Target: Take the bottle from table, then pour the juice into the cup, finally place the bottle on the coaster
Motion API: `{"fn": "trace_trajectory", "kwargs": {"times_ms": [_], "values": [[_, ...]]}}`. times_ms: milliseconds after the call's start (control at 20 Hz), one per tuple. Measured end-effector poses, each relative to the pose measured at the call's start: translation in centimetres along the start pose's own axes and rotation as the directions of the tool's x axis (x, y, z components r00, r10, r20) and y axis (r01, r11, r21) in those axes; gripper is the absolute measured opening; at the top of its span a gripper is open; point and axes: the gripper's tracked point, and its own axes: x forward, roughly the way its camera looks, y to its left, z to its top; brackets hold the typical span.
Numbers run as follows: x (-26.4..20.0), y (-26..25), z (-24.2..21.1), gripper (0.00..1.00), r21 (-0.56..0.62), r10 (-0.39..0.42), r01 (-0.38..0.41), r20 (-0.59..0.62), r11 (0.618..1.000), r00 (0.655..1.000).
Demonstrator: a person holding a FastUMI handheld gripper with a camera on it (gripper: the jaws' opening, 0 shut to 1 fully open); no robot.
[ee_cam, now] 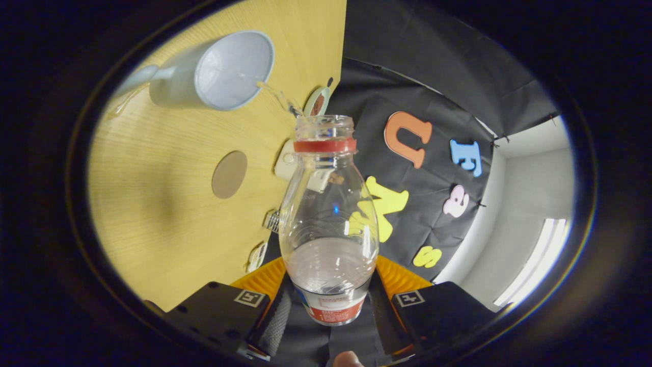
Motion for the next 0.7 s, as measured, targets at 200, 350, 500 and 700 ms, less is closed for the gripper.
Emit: {"fn": "trace_trajectory", "kwargs": {"times_ms": [200, 350, 500, 700], "values": [[0.0, -0.6, -0.1, 0.78, -0.024, -0.012, 0.012, 0.002, 1.000, 1.000], [-0.1, -1.1, 0.3, 0.78, -0.040, -0.019, 0.020, 0.011, 0.999, 1.000], [0.0, -1.4, 0.4, 0.78, -0.050, -0.024, 0.025, 0.015, 0.998, 1.000], [0.1, -1.7, 0.4, 0.78, -0.063, -0.029, 0.030, 0.016, 0.998, 0.999]]}}
